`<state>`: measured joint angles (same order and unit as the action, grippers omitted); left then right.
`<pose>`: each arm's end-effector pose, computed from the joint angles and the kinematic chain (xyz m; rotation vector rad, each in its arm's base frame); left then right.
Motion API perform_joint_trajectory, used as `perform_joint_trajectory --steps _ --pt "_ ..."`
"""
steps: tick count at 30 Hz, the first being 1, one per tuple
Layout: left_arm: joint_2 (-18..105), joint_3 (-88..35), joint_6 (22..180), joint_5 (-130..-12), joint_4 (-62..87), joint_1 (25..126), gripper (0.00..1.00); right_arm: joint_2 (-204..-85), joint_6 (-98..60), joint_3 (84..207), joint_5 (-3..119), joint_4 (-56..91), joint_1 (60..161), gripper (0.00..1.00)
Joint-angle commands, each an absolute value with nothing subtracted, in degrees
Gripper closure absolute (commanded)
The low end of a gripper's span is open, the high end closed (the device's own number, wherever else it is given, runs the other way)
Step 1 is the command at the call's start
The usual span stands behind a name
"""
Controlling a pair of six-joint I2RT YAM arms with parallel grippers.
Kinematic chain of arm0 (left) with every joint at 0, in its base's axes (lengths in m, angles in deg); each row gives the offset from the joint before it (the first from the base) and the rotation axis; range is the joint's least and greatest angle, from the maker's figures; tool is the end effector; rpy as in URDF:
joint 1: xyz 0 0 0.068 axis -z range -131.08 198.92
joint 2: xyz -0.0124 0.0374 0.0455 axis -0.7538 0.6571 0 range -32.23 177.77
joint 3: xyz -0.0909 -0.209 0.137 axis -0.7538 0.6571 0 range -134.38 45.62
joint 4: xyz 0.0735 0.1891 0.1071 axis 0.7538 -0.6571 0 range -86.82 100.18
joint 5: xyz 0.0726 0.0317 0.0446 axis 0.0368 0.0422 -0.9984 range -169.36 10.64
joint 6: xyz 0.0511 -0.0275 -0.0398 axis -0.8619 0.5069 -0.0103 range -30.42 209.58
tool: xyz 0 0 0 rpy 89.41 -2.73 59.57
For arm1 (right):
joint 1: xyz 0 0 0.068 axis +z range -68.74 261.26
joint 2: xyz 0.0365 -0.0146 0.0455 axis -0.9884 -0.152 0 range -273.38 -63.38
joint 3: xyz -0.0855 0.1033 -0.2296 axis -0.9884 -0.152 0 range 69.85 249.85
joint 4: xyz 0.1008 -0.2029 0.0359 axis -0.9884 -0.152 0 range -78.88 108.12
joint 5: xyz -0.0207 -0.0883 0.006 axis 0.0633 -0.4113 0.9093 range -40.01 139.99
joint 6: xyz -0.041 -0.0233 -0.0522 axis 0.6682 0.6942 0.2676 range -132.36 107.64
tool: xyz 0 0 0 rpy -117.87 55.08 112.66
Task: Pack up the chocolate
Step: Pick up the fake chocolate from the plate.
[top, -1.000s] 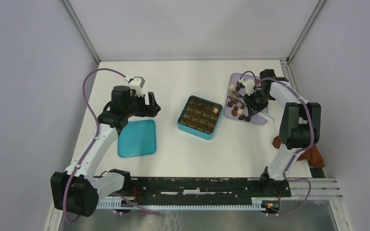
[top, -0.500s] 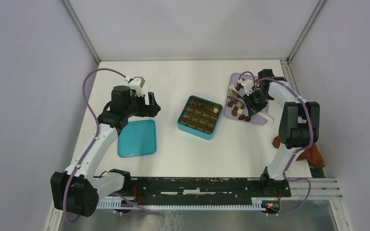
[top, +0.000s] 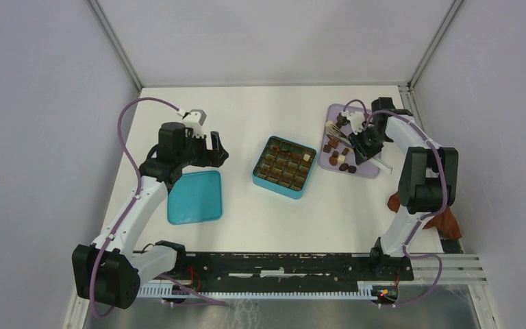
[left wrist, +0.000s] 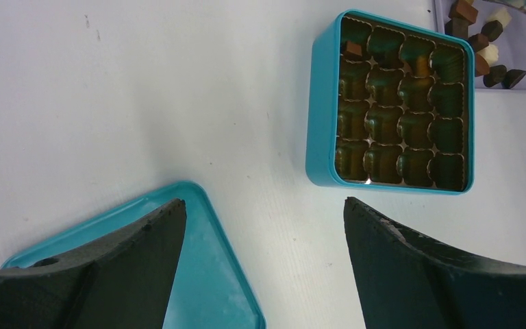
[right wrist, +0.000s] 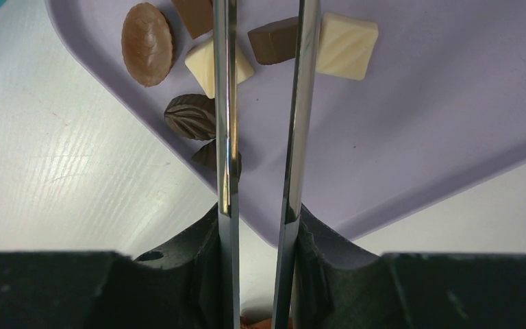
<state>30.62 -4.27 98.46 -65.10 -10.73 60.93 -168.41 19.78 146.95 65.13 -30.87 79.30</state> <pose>0.2212 -0.0615 0.2811 0.2044 2.1708 -0.4780 0.3303 0.0037 0.1898 -0.7801 2.7262 0.2651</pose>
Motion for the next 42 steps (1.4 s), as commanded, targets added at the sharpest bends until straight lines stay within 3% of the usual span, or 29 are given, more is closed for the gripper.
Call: perform_joint_trajectory --steps 1,20,26,30,42 --pt "30.18 -4.13 95.63 -63.19 -9.42 60.87 0.10 -164.94 19.10 147.01 67.23 -30.23 78.56 1.00" --pt "29.94 -3.96 95.55 -63.86 -9.11 60.87 0.11 -159.42 21.81 150.70 76.10 -36.66 78.35 1.00" --pt "28.88 -3.40 95.33 -65.71 -8.68 60.87 0.09 -157.44 23.24 153.33 80.65 -39.00 85.08 1.00" --pt "27.84 -2.76 95.21 -69.40 -8.54 60.79 0.03 -157.99 23.56 154.18 84.11 -39.38 90.52 1.00" --pt "27.98 -2.46 94.64 -72.03 -8.72 60.79 0.02 -163.63 21.46 151.94 79.24 -34.16 103.67 1.00"
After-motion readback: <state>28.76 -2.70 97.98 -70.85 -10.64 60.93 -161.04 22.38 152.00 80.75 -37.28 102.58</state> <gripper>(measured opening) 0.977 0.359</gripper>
